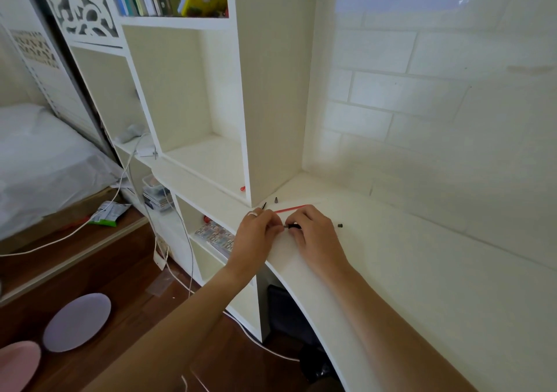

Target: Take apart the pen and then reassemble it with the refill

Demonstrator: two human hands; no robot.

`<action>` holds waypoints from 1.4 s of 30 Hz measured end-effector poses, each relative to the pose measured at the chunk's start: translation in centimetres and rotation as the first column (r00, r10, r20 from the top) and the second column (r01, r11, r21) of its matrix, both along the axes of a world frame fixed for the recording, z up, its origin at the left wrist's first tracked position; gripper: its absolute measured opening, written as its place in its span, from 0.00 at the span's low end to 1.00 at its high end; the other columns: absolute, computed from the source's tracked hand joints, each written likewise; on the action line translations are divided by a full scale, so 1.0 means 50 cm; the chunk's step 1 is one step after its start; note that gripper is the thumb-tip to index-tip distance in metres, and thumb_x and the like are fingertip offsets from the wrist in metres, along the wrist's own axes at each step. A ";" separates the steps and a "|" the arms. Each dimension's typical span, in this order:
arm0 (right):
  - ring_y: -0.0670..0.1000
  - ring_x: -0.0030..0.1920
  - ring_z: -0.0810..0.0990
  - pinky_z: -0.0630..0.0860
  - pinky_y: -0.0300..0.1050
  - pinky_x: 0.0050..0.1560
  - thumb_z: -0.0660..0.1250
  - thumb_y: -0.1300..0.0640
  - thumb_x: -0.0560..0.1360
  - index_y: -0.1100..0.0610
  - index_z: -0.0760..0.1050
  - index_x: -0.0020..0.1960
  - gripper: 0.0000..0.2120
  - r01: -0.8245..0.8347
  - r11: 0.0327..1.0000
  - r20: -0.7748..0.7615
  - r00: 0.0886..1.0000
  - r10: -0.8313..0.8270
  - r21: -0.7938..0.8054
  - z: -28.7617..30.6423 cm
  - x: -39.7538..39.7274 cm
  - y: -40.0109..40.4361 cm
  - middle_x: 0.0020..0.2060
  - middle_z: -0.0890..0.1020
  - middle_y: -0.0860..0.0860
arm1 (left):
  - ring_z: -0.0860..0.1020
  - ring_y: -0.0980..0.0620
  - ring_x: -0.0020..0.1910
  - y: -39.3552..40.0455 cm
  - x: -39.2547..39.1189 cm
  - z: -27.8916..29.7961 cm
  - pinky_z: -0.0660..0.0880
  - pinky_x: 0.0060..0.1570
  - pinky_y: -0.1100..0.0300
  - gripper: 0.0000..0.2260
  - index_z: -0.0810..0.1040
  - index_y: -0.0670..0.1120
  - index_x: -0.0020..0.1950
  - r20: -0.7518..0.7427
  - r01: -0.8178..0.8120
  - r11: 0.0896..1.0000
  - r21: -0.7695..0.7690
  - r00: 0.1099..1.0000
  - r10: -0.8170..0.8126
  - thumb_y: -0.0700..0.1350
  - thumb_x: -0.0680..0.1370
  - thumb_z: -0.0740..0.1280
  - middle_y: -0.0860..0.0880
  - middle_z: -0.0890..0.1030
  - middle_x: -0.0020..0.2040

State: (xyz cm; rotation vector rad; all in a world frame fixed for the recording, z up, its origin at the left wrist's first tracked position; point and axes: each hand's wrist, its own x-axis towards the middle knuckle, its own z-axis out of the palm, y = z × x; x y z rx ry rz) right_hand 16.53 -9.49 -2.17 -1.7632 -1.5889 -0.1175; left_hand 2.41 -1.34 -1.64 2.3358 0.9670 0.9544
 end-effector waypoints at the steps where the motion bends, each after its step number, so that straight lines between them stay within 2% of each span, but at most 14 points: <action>1: 0.50 0.47 0.78 0.76 0.51 0.55 0.67 0.63 0.75 0.53 0.79 0.50 0.07 0.007 1.000 0.000 1.000 -0.007 -0.002 -0.001 0.001 0.001 0.48 0.78 0.47 | 0.75 0.50 0.46 0.001 0.000 -0.002 0.67 0.44 0.65 0.03 0.82 0.44 0.47 -0.006 0.001 1.000 0.000 1.000 -0.001 0.38 0.79 0.70 0.47 0.80 0.45; 3: 0.50 0.47 0.78 0.76 0.53 0.55 0.67 0.61 0.75 0.51 0.79 0.50 0.07 0.020 1.000 0.002 1.000 -0.020 -0.007 -0.003 0.001 0.002 0.48 0.78 0.47 | 0.75 0.50 0.47 0.007 0.000 -0.007 0.67 0.45 0.65 0.02 0.82 0.44 0.47 -0.017 0.002 1.000 0.006 1.000 -0.002 0.38 0.79 0.70 0.47 0.80 0.46; 7: 0.50 0.47 0.78 0.76 0.53 0.55 0.67 0.61 0.76 0.51 0.79 0.50 0.06 0.049 0.999 -0.001 0.999 -0.049 -0.004 -0.005 0.002 0.003 0.48 0.78 0.47 | 0.75 0.52 0.44 0.013 0.005 -0.009 0.68 0.44 0.72 0.02 0.82 0.45 0.47 -0.022 0.018 0.999 0.040 1.000 -0.017 0.42 0.79 0.71 0.49 0.79 0.45; 9: 0.50 0.47 0.79 0.77 0.54 0.54 0.66 0.61 0.76 0.52 0.80 0.50 0.07 0.057 0.998 -0.012 0.998 -0.057 0.003 -0.006 0.002 0.003 0.48 0.79 0.48 | 0.76 0.52 0.43 0.018 0.012 -0.007 0.70 0.44 0.69 0.07 0.82 0.45 0.47 -0.018 0.011 0.999 0.039 1.000 -0.010 0.46 0.81 0.68 0.50 0.79 0.44; 11: 0.51 0.46 0.79 0.77 0.55 0.53 0.66 0.62 0.76 0.53 0.80 0.50 0.08 0.068 0.998 -0.014 0.998 -0.067 0.012 -0.007 0.002 0.004 0.48 0.79 0.48 | 0.76 0.50 0.41 0.024 0.021 -0.001 0.73 0.44 0.60 0.12 0.81 0.44 0.47 0.007 -0.008 0.999 0.034 1.000 0.008 0.48 0.84 0.63 0.48 0.79 0.43; 14: 0.51 0.46 0.79 0.77 0.54 0.52 0.66 0.62 0.76 0.52 0.80 0.49 0.08 0.086 0.996 -0.016 0.996 -0.085 0.012 -0.008 0.002 0.005 0.47 0.79 0.48 | 0.78 0.47 0.40 0.042 0.037 0.022 0.75 0.41 0.54 0.12 0.79 0.44 0.48 0.023 -0.090 0.989 0.121 0.996 0.088 0.46 0.85 0.59 0.47 0.78 0.45; 18: 0.51 0.45 0.78 0.77 0.53 0.51 0.67 0.62 0.76 0.51 0.79 0.48 0.07 0.105 0.994 -0.023 0.994 -0.105 0.012 -0.008 0.002 0.005 0.46 0.78 0.48 | 0.82 0.43 0.39 0.068 0.057 0.067 0.78 0.37 0.52 0.08 0.80 0.44 0.56 -0.188 -0.095 0.938 0.332 0.968 0.165 0.38 0.83 0.62 0.47 0.79 0.51; 21: 0.51 0.46 0.78 0.76 0.52 0.52 0.67 0.62 0.76 0.52 0.79 0.47 0.06 0.115 0.993 -0.026 0.993 -0.115 0.009 -0.008 0.000 0.005 0.47 0.78 0.49 | 0.85 0.43 0.42 0.093 0.078 0.075 0.82 0.39 0.50 0.17 0.79 0.43 0.61 -0.373 0.040 0.923 0.382 0.921 0.115 0.28 0.77 0.63 0.45 0.79 0.54; 25: 0.52 0.45 0.78 0.76 0.53 0.51 0.68 0.61 0.77 0.52 0.79 0.47 0.05 0.127 0.992 -0.029 0.992 -0.127 0.011 -0.010 0.002 0.007 0.47 0.78 0.49 | 0.85 0.41 0.45 0.111 0.100 0.072 0.83 0.43 0.47 0.16 0.82 0.43 0.56 -0.490 0.096 0.919 0.383 0.864 0.114 0.27 0.76 0.64 0.43 0.81 0.51; 29: 0.52 0.44 0.77 0.75 0.52 0.51 0.68 0.60 0.77 0.52 0.78 0.46 0.04 0.136 0.991 -0.021 0.991 -0.135 0.012 -0.011 0.003 0.007 0.46 0.78 0.48 | 0.82 0.40 0.39 0.116 0.103 0.065 0.82 0.39 0.48 0.10 0.81 0.42 0.49 -0.537 0.099 0.923 0.371 0.834 0.126 0.29 0.75 0.66 0.44 0.78 0.45; 33: 0.51 0.45 0.77 0.74 0.50 0.51 0.68 0.60 0.77 0.52 0.78 0.47 0.04 0.135 0.991 -0.013 0.991 -0.135 0.000 -0.011 0.002 0.005 0.46 0.77 0.48 | 0.80 0.40 0.36 0.113 0.096 0.064 0.79 0.35 0.50 0.10 0.80 0.41 0.48 -0.448 0.115 0.912 0.394 0.890 0.081 0.28 0.74 0.66 0.43 0.78 0.45; 36: 0.51 0.45 0.77 0.75 0.50 0.51 0.68 0.60 0.77 0.52 0.78 0.47 0.03 0.134 0.991 -0.004 0.991 -0.134 -0.007 -0.009 0.002 0.004 0.46 0.77 0.49 | 0.81 0.43 0.42 0.113 0.090 0.062 0.79 0.37 0.53 0.13 0.81 0.41 0.51 -0.310 0.090 0.912 0.401 0.950 0.043 0.26 0.74 0.64 0.43 0.80 0.47; 40: 0.52 0.47 0.77 0.74 0.49 0.53 0.67 0.60 0.77 0.53 0.78 0.48 0.04 0.153 0.988 0.011 0.988 -0.153 -0.017 -0.006 0.003 0.002 0.47 0.77 0.49 | 0.78 0.50 0.44 0.095 0.077 0.062 0.77 0.45 0.60 0.14 0.81 0.42 0.51 0.006 -0.020 0.988 0.152 1.000 0.019 0.26 0.77 0.62 0.46 0.79 0.47; 42: 0.52 0.47 0.77 0.73 0.49 0.53 0.67 0.61 0.76 0.53 0.78 0.48 0.04 0.172 0.985 0.020 0.985 -0.172 -0.016 -0.006 0.002 0.001 0.47 0.77 0.49 | 0.79 0.51 0.43 0.080 0.061 0.052 0.75 0.45 0.65 0.12 0.83 0.44 0.49 0.083 -0.028 0.999 0.025 0.996 0.026 0.29 0.77 0.65 0.46 0.81 0.46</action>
